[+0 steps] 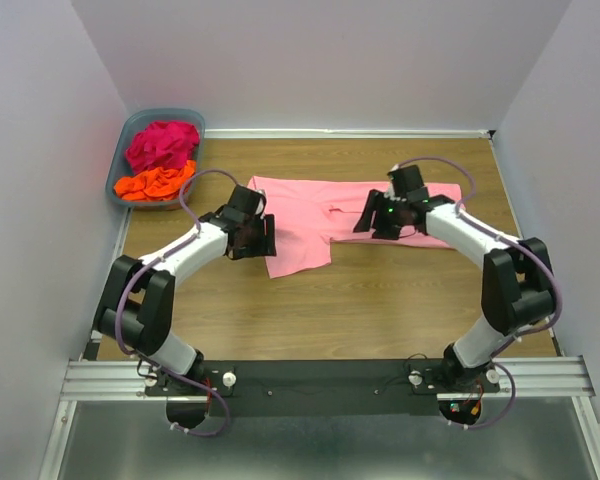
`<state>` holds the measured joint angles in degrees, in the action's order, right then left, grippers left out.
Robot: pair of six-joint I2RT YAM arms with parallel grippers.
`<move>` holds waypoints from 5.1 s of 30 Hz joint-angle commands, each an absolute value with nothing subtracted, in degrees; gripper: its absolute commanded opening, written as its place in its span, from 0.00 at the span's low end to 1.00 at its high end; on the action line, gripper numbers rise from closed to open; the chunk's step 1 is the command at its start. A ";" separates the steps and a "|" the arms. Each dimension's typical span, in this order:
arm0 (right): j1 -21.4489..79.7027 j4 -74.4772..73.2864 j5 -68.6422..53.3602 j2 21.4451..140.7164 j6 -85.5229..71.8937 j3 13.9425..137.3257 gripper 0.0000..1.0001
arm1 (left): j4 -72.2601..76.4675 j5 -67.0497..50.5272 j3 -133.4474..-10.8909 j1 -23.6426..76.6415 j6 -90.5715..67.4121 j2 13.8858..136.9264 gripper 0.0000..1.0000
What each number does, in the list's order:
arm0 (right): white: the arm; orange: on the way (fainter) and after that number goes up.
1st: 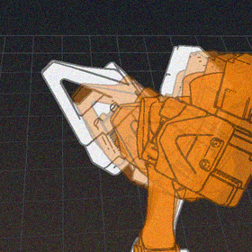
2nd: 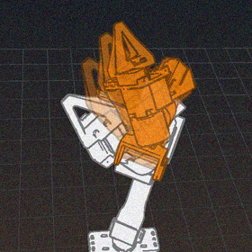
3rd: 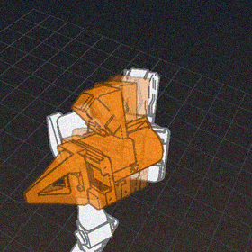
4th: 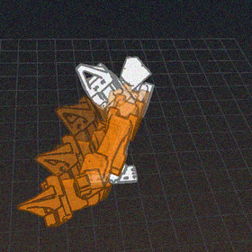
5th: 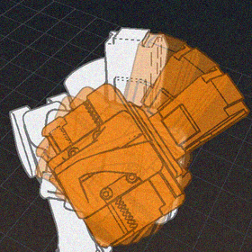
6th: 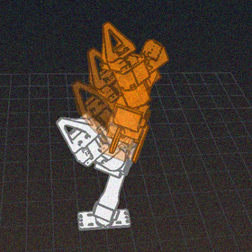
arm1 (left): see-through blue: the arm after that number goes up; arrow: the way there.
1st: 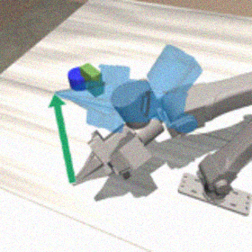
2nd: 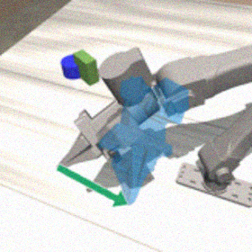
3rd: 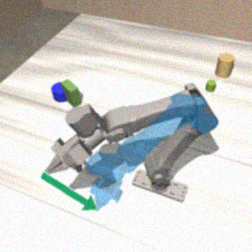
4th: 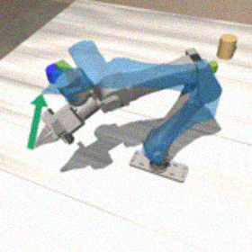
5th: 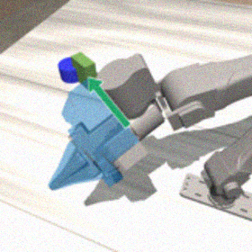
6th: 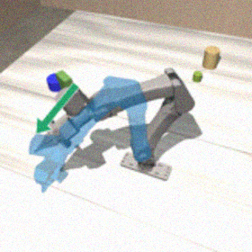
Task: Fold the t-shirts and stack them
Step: Fold the tshirt
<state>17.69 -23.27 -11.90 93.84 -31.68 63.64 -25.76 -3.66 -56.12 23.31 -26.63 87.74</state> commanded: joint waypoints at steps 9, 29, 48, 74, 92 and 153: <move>29.27 -7.56 -16.61 102.48 -45.52 58.10 0.51 | -18.90 -8.26 -49.57 26.80 -31.38 91.75 0.59; 32.08 -6.68 -18.72 108.02 -46.67 56.87 0.36 | -18.28 -7.12 -47.73 28.56 -32.08 95.54 0.34; 29.45 -7.73 -15.20 108.45 -45.09 69.69 0.01 | -24.70 1.67 -73.29 23.91 -25.05 101.06 0.00; 21.71 -7.73 -15.38 124.63 -41.31 89.82 0.02 | -17.23 3.87 -93.25 21.27 -19.34 118.21 0.00; 19.34 -7.73 -13.36 127.53 -41.57 92.64 0.21 | -14.50 -2.01 -93.08 18.28 -22.50 122.17 0.04; -21.44 -12.75 0.26 91.32 -38.32 45.53 0.72 | -10.19 3.87 -59.68 13.89 -27.60 103.62 0.48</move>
<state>-20.01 -15.40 0.84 89.30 -37.52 46.52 -9.82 1.78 -59.18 14.35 -27.57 101.97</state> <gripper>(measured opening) 0.721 0.509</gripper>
